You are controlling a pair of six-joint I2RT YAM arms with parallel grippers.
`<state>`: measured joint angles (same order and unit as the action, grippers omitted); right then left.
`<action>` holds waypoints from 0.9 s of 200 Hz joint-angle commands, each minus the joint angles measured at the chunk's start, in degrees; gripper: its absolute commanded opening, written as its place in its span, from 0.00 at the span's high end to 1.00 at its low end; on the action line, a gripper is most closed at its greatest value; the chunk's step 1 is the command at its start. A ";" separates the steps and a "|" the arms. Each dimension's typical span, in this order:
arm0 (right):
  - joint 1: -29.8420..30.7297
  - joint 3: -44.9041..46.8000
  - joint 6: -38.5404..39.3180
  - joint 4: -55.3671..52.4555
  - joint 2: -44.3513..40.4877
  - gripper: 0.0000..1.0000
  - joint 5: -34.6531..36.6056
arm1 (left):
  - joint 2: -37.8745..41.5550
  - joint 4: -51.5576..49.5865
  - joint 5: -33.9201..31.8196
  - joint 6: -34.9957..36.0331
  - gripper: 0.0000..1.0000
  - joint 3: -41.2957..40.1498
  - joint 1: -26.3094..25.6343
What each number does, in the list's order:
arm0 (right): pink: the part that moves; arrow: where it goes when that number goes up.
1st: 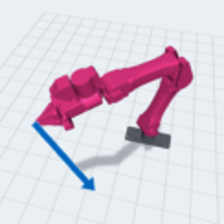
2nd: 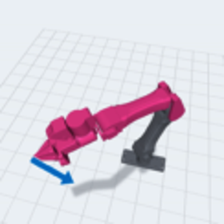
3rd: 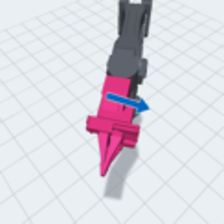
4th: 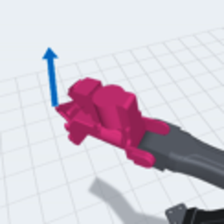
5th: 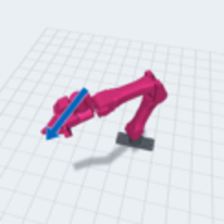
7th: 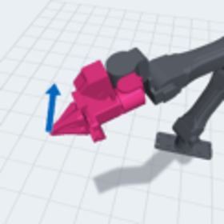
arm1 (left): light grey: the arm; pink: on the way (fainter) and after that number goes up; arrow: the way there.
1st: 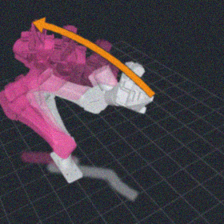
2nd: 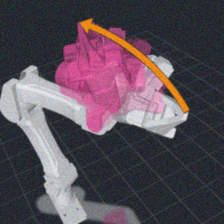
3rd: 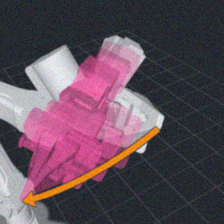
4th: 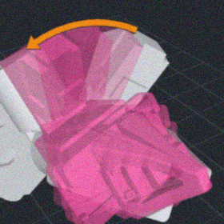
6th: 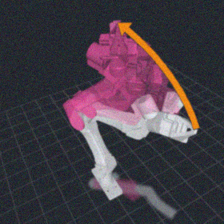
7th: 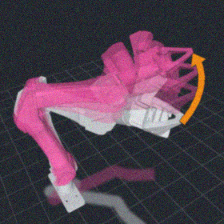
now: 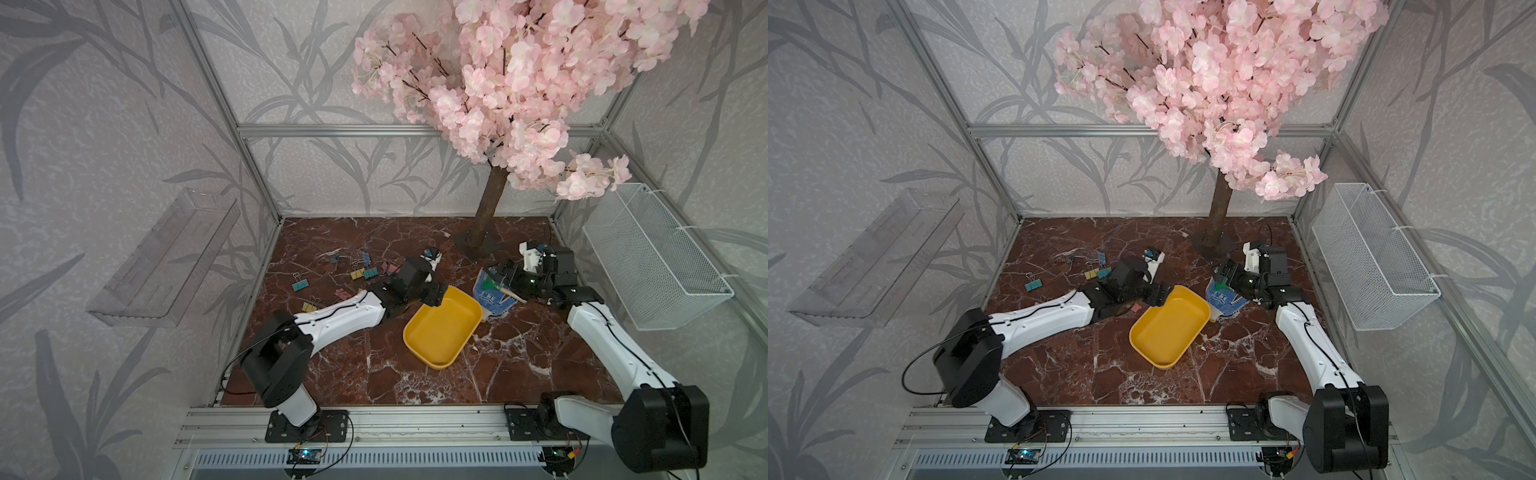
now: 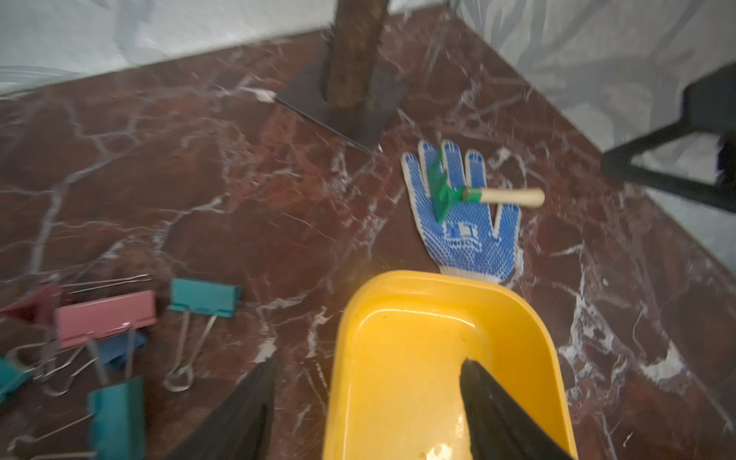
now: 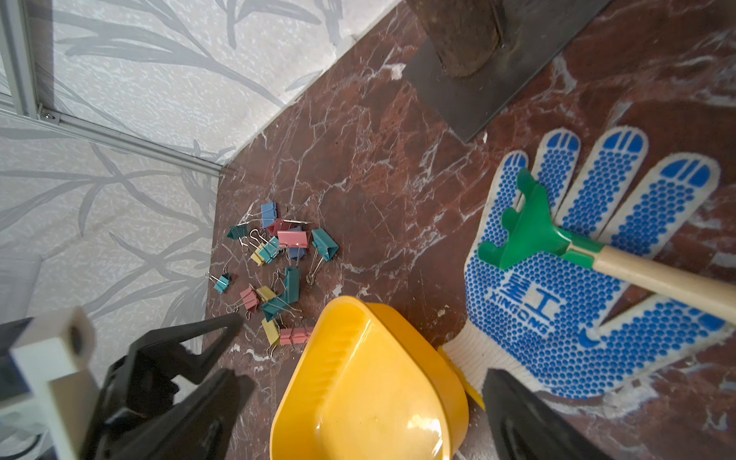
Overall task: Put the binder clips in the storage box
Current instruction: Adjust the storage box at the center of the board.
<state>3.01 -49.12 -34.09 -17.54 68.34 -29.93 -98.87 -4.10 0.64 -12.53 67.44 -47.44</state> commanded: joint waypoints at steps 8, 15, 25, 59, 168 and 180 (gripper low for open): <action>0.94 -2.29 1.46 -3.91 -1.31 0.00 -0.94 | -8.74 -12.67 -2.72 7.33 0.30 7.31 -0.09; 1.17 -2.16 1.46 -3.90 -1.53 0.00 -0.92 | -10.95 -15.23 -4.45 7.91 0.33 9.55 -0.02; 1.46 -2.05 1.32 -3.69 -1.81 0.00 -1.08 | -13.11 -17.25 -6.13 8.83 0.39 11.29 -0.07; 2.44 -2.03 1.45 -3.47 -1.98 0.00 -1.53 | -15.88 -17.74 -5.34 11.94 0.56 13.65 0.00; 3.05 -2.82 1.54 -5.99 -5.29 0.01 0.01 | -17.68 -29.99 7.57 33.72 0.93 21.81 -0.11; 3.01 -2.73 1.50 -6.56 -5.75 0.01 0.05 | -18.44 -32.93 8.92 38.61 0.93 23.01 -0.57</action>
<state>5.69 -49.89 -33.28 -22.24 64.45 -30.46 -114.93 -27.33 5.17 13.65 87.53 -47.33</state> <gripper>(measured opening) 0.990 0.098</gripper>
